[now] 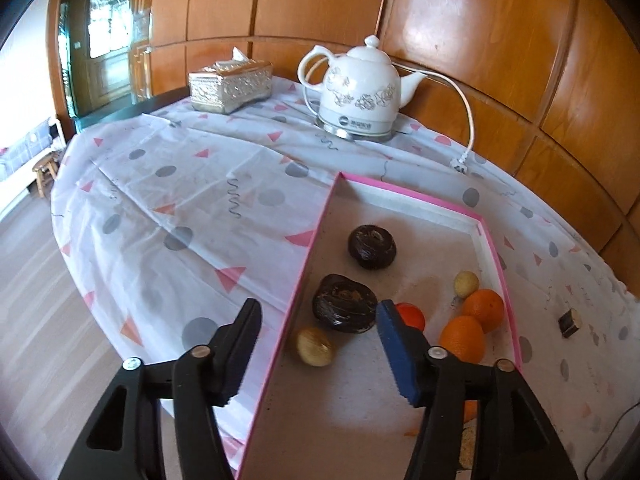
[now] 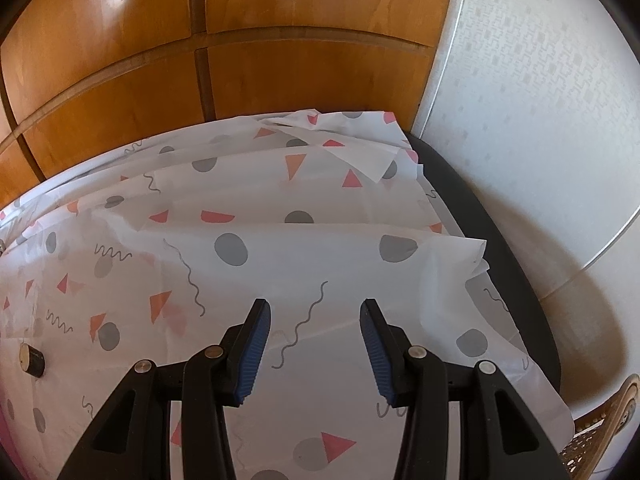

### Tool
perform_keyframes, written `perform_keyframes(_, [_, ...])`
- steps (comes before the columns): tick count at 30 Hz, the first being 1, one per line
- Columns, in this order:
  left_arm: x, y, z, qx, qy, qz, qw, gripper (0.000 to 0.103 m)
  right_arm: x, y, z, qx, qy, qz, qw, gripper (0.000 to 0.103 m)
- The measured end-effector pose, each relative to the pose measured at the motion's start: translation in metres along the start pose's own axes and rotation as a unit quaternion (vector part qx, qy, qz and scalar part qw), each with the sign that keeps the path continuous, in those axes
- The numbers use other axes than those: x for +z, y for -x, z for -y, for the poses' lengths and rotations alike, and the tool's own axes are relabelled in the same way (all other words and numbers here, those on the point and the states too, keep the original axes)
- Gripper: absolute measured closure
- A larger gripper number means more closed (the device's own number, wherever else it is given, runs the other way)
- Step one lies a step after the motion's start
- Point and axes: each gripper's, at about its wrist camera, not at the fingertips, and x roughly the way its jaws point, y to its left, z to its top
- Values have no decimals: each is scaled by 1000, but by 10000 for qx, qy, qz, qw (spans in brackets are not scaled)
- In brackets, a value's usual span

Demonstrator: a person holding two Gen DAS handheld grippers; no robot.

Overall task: Organize fruits
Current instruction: 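Carry the yellow fruit in the left tool over the pink tray, then open the left tool over the tray while moving the right tool to the cork-topped cylinder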

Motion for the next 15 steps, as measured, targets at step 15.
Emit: perform_keyframes(15, [2,16,-3,716,13,351,9968,0,-25,13,-109,1320,1723,-394,9754,43])
